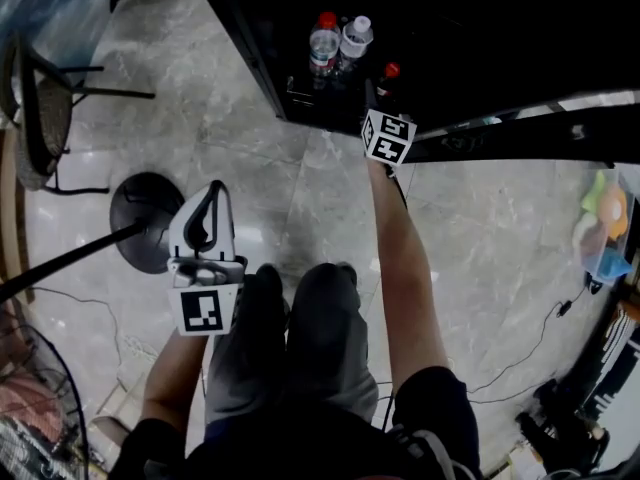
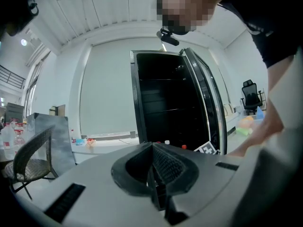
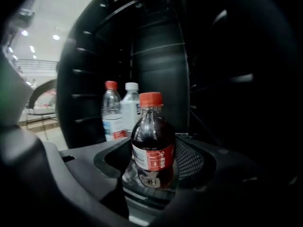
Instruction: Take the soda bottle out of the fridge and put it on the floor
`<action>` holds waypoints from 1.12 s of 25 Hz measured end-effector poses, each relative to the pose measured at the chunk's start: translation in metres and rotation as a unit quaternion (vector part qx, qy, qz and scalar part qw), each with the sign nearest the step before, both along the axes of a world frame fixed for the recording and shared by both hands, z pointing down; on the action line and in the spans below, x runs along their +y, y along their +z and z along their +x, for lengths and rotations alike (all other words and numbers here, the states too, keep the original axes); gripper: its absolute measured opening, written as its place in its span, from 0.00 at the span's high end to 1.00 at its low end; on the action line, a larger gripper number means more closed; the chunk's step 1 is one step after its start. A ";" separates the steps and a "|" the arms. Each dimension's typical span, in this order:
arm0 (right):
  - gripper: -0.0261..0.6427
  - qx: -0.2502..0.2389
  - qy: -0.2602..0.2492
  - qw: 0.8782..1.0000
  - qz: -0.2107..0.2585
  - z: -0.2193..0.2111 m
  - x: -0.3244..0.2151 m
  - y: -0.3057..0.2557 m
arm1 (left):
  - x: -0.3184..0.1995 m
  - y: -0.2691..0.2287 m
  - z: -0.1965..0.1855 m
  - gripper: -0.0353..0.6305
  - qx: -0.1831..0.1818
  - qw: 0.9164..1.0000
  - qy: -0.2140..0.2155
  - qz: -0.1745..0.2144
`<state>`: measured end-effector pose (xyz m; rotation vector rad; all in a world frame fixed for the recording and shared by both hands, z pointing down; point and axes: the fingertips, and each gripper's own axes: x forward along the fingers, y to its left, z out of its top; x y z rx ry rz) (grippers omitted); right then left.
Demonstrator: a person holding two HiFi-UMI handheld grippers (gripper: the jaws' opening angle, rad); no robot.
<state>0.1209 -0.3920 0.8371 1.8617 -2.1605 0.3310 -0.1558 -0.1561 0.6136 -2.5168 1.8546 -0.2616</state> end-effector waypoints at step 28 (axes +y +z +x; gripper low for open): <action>0.54 -0.029 -0.209 0.976 -0.055 -0.083 0.201 0.134 | -0.029 0.188 0.053 0.91 -0.017 0.991 0.125 -0.044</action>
